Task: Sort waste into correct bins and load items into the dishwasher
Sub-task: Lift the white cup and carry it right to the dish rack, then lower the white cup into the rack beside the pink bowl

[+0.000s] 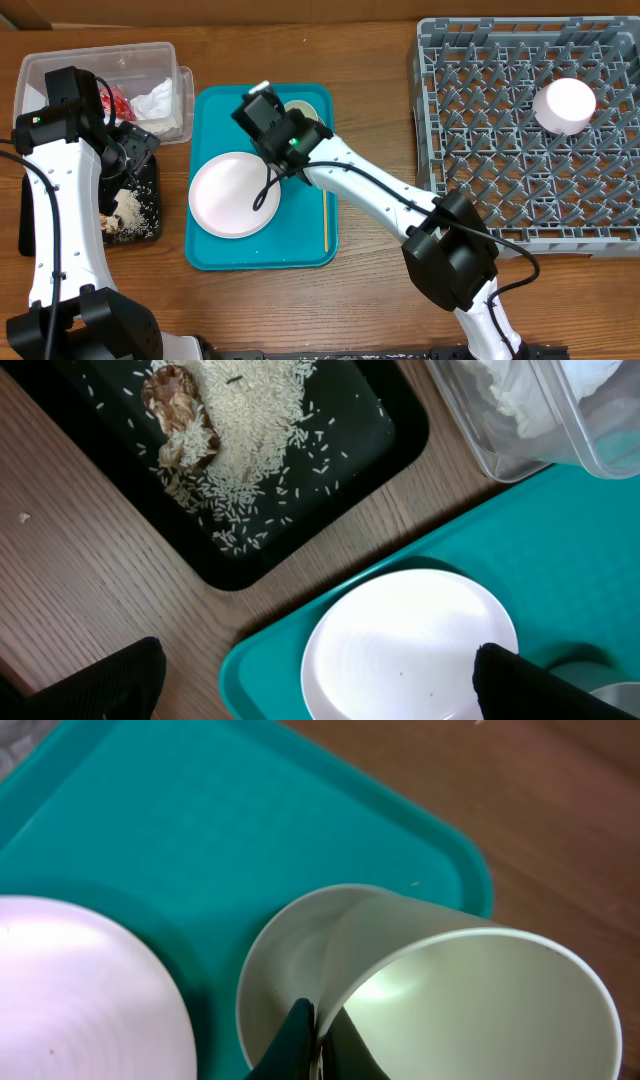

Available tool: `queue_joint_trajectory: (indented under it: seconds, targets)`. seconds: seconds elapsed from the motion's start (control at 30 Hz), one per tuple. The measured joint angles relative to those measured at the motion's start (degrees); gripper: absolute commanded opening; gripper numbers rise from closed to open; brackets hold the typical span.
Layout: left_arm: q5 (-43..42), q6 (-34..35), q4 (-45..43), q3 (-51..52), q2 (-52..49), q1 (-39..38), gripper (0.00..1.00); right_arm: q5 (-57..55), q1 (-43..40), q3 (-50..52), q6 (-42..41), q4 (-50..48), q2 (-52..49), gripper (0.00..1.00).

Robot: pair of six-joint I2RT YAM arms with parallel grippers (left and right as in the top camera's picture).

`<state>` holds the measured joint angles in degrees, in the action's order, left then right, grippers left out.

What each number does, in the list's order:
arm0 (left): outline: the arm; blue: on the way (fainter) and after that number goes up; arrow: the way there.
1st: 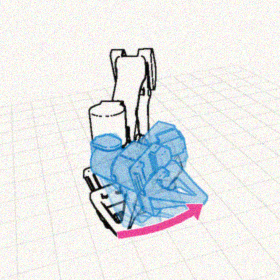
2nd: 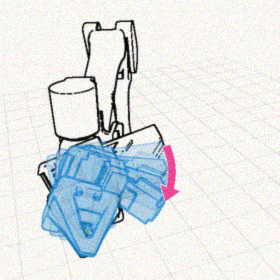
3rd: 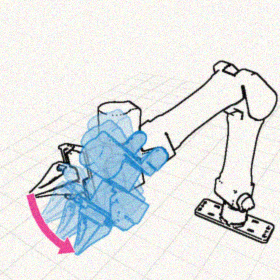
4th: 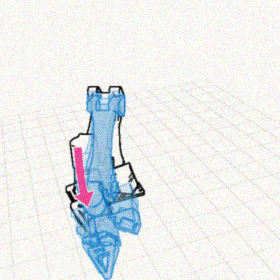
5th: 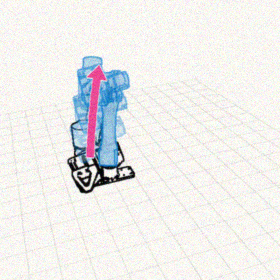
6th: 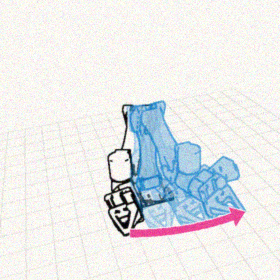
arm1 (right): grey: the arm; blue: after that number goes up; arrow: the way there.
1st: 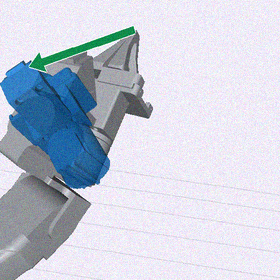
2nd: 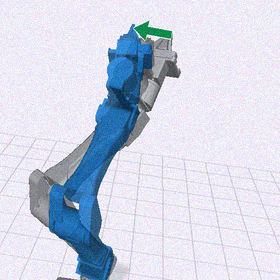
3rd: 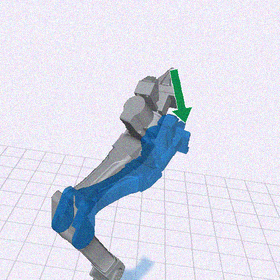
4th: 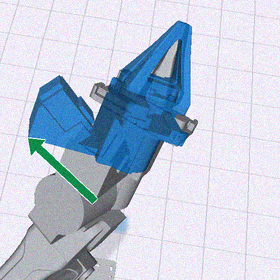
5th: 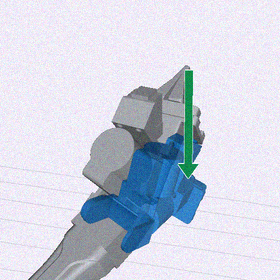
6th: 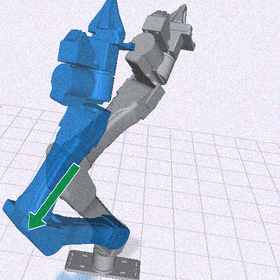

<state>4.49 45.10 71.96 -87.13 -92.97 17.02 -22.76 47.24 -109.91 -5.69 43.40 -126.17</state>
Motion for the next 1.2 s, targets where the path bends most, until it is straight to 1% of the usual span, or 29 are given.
queue_joint_trajectory:
  seconds: [0.13, 0.23, 0.33, 0.4, 0.47, 0.63, 0.73, 0.8, 0.83, 0.97, 1.07, 1.17, 1.2]
  targets:
    - [0.0, 0.0, 0.0, 0.0, 0.0, 0.0, 1.00, -2.4, -0.1, -7.1, -0.5, 6.1, 0.0, 0.04]
    - [0.0, 0.0, 0.0, 0.0, 0.0, 0.0, 1.00, -4.6, -0.8, -13.2, -2.5, 11.6, 0.0, 0.04]
    - [0.0, 0.0, 0.0, 0.0, 0.0, 0.0, 1.00, -5.8, -3.7, -18.6, -5.7, 18.4, 0.6, 0.04]
    - [0.0, 0.0, 0.0, 0.0, 0.0, 0.0, 1.00, -6.0, -7.2, -20.2, -8.5, 22.1, 1.7, 0.04]
    - [0.0, 0.0, 0.0, 0.0, 0.0, 0.0, 1.00, -5.6, -12.6, -20.5, -12.0, 26.2, 3.6, 0.04]
    - [0.0, 0.0, 0.0, 0.0, 0.0, 0.0, 1.00, 1.2, -30.3, -20.6, -17.4, 33.0, 7.6, 0.04]
    - [0.0, 0.0, 0.0, 0.0, 0.0, 0.0, 0.99, 9.8, -41.0, -20.6, -18.6, 36.2, 9.0, 0.04]
    - [0.0, 0.0, 0.0, 0.0, 0.0, 0.0, 1.00, 18.3, -48.1, -20.6, -18.6, 37.7, 9.3, 0.04]
    - [0.0, 0.0, 0.0, 0.0, 0.0, 0.0, 1.00, 21.3, -50.3, -20.6, -18.4, 38.1, 9.3, 0.04]
    - [0.0, 0.0, 0.0, 0.0, 0.0, 0.0, 1.00, 42.0, -60.4, -19.4, -14.3, 37.5, 9.5, 0.04]
    - [0.0, 0.0, 0.0, 0.0, 0.0, 0.0, 1.00, 58.8, -66.4, -14.9, -9.8, 36.2, 9.7, 0.04]
    - [0.0, 0.0, 0.0, 0.0, 0.0, 0.0, 1.00, 74.3, -71.0, -7.9, -5.6, 34.1, 9.7, 0.04]
    - [0.0, 0.0, 0.0, 0.0, 0.0, 0.0, 1.00, 78.0, -71.8, -6.0, -4.6, 33.3, 9.7, 0.04]
